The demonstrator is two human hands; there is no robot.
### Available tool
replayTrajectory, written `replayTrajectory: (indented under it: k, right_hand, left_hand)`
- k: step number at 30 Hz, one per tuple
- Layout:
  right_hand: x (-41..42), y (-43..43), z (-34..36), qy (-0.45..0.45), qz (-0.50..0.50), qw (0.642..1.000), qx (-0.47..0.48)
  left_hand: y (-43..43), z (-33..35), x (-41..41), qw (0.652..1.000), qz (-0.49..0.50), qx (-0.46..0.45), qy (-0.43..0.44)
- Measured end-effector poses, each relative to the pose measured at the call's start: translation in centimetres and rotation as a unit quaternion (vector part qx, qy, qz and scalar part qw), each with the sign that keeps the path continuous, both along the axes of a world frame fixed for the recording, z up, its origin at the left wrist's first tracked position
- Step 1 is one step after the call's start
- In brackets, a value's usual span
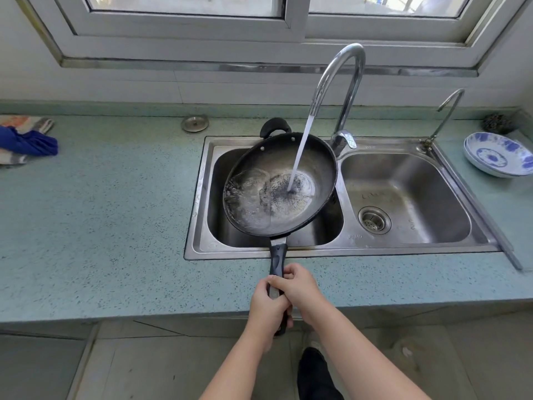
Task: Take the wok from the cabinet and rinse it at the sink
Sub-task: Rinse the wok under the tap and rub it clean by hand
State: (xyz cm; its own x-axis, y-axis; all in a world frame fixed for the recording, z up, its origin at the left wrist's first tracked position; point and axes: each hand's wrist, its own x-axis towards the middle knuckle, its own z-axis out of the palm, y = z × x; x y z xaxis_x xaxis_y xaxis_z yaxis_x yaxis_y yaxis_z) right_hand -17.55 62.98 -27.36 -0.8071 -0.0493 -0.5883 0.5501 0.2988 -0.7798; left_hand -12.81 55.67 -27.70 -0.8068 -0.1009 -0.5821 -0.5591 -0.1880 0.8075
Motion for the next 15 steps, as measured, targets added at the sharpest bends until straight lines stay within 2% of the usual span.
replayTrajectory:
  k: [15]
  right_hand:
    - [0.28,1.00,0.37,-0.013,-0.003,0.999,-0.029]
  left_hand:
    - [0.99,-0.50,-0.25,1.000,-0.010,-0.027,0.002]
